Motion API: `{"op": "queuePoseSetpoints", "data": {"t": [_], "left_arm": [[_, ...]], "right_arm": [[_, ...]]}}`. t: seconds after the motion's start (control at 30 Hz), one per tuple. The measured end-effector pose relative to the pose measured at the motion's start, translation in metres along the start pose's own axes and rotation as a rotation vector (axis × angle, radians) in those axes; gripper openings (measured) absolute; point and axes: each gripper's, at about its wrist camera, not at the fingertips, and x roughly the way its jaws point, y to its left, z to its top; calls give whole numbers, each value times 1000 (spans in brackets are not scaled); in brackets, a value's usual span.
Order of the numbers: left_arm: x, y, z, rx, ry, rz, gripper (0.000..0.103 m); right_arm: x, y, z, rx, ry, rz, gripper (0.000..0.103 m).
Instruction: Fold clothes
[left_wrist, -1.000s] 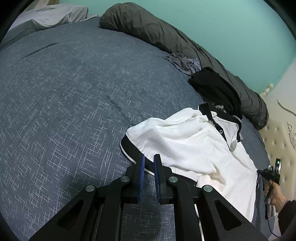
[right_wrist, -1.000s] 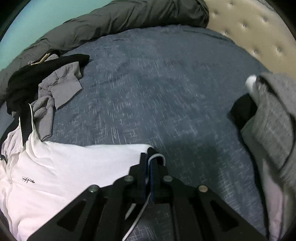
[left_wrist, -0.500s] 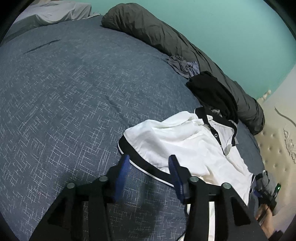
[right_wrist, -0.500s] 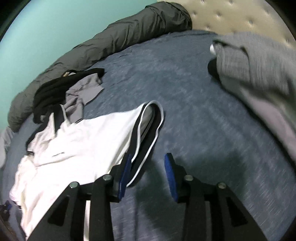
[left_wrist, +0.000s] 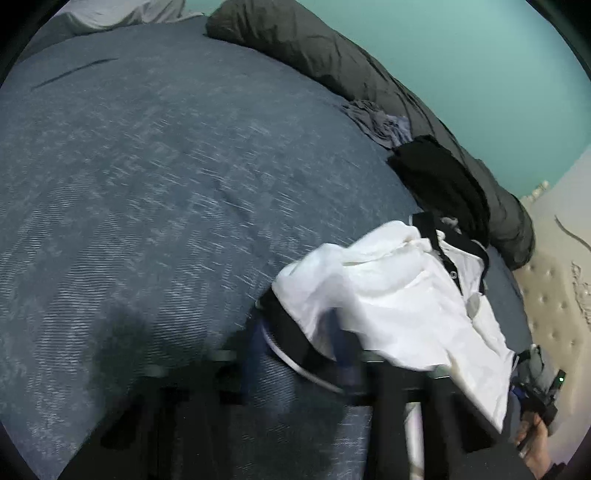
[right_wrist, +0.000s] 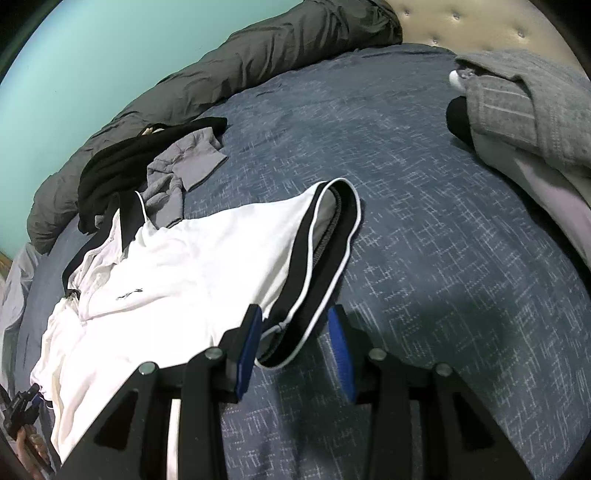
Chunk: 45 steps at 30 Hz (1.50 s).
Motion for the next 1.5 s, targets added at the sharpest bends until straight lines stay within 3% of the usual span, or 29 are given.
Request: {"op": "queuePoseSetpoints", "data": {"t": [0.3,0.53,0.8,0.93,1.03,1.1,1.17,1.5], "left_arm": [[-26,1,25,-11,-95,15,3],[-38,6,67,48,-103,80,3],[-15,0,117,86,-62,145,3],[9,10,115,24,13,103,5],[10,16,102,1,36,80,14],[6,17,93,-6,46,68,46],[2,19,83,-14,56,56,56],[15,-4,34,37,104,-12,56]], "right_arm": [[6,-18,10,89,13,46,38],[9,-20,12,115,24,72,44],[10,-16,16,104,30,97,44],[10,-15,13,94,44,95,44],[9,-16,13,96,48,103,44],[7,-14,12,87,49,108,44],[6,-13,11,84,54,119,44],[4,-7,3,89,67,159,47]]}}
